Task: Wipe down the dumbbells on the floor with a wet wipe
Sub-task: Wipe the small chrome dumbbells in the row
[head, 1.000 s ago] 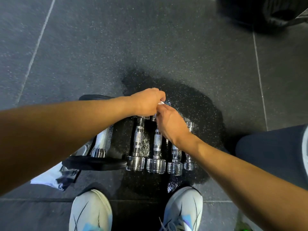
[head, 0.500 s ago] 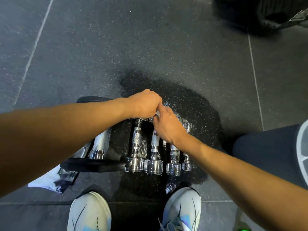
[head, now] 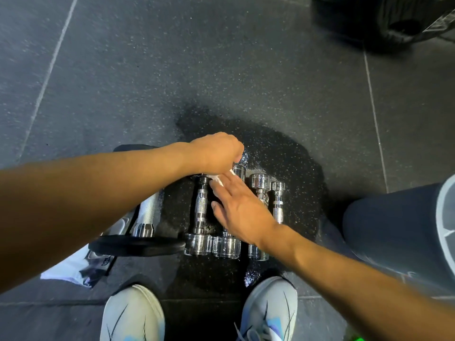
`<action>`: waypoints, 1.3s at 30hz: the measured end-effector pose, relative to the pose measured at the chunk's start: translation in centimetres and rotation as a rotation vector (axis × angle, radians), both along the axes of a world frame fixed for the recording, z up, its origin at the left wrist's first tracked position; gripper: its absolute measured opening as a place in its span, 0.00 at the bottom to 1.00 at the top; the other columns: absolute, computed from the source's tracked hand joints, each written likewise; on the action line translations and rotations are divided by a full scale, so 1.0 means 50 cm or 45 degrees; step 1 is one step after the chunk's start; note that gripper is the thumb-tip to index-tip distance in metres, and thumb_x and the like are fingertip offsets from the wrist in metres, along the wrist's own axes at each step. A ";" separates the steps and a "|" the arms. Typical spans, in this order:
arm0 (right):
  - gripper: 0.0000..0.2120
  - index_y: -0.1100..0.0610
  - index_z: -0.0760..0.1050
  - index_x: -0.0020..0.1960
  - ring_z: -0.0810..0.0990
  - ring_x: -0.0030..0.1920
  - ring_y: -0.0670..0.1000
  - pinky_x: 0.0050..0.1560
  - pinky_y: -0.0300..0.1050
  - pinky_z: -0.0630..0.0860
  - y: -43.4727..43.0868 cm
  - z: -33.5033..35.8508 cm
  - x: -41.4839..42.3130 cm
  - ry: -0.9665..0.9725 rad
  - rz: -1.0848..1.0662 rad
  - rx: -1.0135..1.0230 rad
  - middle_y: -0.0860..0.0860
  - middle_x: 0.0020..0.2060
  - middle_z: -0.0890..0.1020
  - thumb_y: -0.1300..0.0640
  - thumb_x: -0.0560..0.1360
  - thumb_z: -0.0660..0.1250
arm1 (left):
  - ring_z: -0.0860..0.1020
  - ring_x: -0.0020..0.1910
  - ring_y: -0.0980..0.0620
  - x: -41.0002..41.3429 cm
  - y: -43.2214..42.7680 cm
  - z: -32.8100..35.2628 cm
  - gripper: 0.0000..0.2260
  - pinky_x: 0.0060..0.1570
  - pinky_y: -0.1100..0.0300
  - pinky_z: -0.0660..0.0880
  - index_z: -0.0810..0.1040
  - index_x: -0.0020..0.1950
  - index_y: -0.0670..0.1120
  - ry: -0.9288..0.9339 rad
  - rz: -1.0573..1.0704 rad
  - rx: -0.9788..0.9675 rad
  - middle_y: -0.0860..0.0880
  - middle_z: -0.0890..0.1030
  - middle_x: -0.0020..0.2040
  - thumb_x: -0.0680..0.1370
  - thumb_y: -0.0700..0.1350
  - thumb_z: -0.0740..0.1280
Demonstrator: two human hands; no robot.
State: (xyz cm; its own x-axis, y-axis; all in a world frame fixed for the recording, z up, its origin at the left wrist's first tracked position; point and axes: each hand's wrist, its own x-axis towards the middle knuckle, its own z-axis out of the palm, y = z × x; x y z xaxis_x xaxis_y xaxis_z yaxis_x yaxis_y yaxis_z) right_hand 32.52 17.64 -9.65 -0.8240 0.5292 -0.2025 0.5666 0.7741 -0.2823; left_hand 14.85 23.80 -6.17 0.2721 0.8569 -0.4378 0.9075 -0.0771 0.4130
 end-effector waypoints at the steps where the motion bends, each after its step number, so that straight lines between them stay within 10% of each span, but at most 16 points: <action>1: 0.25 0.63 0.66 0.77 0.58 0.81 0.60 0.80 0.56 0.57 -0.006 -0.007 0.010 -0.009 0.003 0.006 0.63 0.76 0.68 0.50 0.86 0.54 | 0.78 0.56 0.45 0.004 -0.003 -0.002 0.14 0.54 0.46 0.78 0.80 0.59 0.50 0.024 -0.082 0.017 0.48 0.78 0.59 0.76 0.37 0.66; 20: 0.24 0.54 0.81 0.59 0.79 0.58 0.53 0.71 0.50 0.64 -0.056 -0.016 0.046 -0.217 0.308 -0.039 0.52 0.51 0.85 0.46 0.85 0.47 | 0.73 0.62 0.48 0.034 -0.030 0.003 0.23 0.57 0.49 0.76 0.75 0.70 0.50 0.067 -0.578 0.058 0.52 0.74 0.63 0.77 0.34 0.66; 29: 0.21 0.57 0.73 0.74 0.69 0.74 0.58 0.76 0.56 0.64 0.040 -0.025 0.081 -0.248 0.433 0.210 0.57 0.70 0.78 0.56 0.81 0.62 | 0.73 0.61 0.49 0.035 -0.026 0.003 0.18 0.52 0.54 0.74 0.79 0.66 0.50 0.030 -0.594 0.062 0.51 0.74 0.59 0.78 0.38 0.67; 35: 0.24 0.53 0.71 0.75 0.64 0.78 0.53 0.77 0.46 0.53 0.007 -0.013 0.117 -0.165 0.697 -0.114 0.52 0.75 0.73 0.62 0.80 0.61 | 0.73 0.58 0.48 0.033 -0.033 -0.003 0.17 0.47 0.57 0.69 0.77 0.66 0.45 0.012 -0.578 0.071 0.50 0.74 0.58 0.79 0.35 0.64; 39: 0.22 0.52 0.76 0.72 0.71 0.71 0.51 0.74 0.47 0.69 0.077 -0.016 0.110 -0.090 0.384 0.038 0.49 0.69 0.78 0.64 0.79 0.65 | 0.73 0.56 0.49 0.039 -0.031 -0.004 0.13 0.53 0.51 0.77 0.80 0.62 0.47 0.031 -0.608 0.117 0.51 0.74 0.55 0.78 0.38 0.66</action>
